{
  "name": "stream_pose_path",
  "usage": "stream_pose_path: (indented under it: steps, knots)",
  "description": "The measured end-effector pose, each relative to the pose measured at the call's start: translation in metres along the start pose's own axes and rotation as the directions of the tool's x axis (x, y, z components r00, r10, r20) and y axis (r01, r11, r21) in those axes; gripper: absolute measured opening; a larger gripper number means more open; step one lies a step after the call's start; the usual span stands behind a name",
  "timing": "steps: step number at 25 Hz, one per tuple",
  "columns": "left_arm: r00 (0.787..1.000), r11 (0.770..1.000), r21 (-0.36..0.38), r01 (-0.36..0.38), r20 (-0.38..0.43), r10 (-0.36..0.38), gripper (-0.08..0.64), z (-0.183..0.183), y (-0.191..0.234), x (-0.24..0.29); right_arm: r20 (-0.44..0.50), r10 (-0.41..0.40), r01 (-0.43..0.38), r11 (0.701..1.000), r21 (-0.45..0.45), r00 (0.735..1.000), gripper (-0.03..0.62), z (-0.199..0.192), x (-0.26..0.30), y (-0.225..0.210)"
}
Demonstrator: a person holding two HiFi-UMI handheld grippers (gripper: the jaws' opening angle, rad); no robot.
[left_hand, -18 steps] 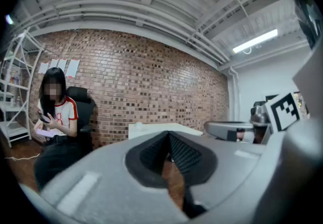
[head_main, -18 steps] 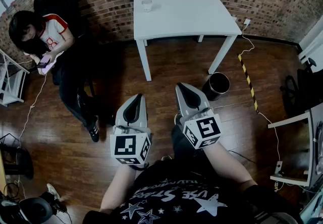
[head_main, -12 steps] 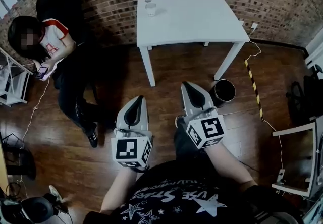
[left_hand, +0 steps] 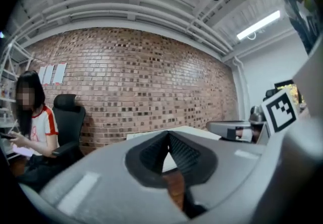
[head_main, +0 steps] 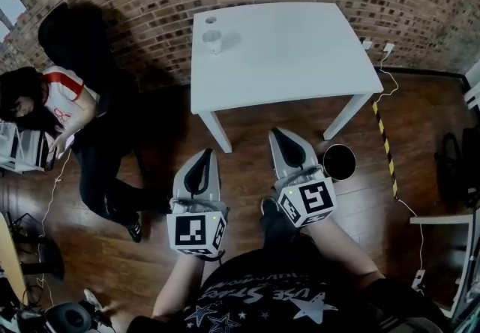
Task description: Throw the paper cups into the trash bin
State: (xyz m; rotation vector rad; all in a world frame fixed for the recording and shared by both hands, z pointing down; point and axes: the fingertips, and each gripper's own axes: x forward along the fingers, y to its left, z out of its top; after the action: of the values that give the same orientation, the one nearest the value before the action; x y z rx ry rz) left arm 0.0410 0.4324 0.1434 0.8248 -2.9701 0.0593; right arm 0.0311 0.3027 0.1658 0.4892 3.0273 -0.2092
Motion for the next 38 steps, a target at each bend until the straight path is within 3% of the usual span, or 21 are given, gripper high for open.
stream_pose_path:
  steps: [6, 13, 18, 22, 32, 38]
  knots:
    - [0.997, 0.997, -0.003, -0.071, -0.036, 0.071, 0.005, -0.004, 0.024, 0.062, -0.017, 0.007, -0.006, 0.999, 0.039, 1.000, 0.008, -0.007, 0.062, -0.057]
    - [0.983, 0.985, 0.002, -0.174, -0.059, 0.174, 0.005, -0.009, 0.062, 0.083, -0.056, 0.046, -0.044, 0.998, 0.048, 0.997, 0.008, -0.022, 0.113, -0.079]
    - [0.977, 0.978, 0.000, -0.207, -0.057, 0.206, 0.005, -0.012, 0.084, 0.092, -0.072, 0.062, -0.058, 0.997, 0.055, 0.995, 0.006, -0.031, 0.133, -0.081]
    - [0.983, 0.983, -0.002, -0.184, -0.015, 0.184, 0.005, -0.009, 0.100, 0.122, -0.034, 0.055, -0.054, 0.998, 0.041, 0.998, 0.006, -0.026, 0.155, -0.082]
    - [0.996, 0.997, -0.034, -0.074, -0.044, 0.072, 0.005, -0.027, 0.163, 0.226, -0.058, -0.019, 0.017, 0.999, -0.028, 0.998, 0.006, -0.044, 0.241, -0.098]
    - [0.999, 0.999, -0.033, 0.012, -0.049, -0.014, 0.005, -0.040, 0.200, 0.278, 0.019, -0.075, 0.075, 0.997, -0.014, 0.997, 0.008, -0.033, 0.300, -0.104]
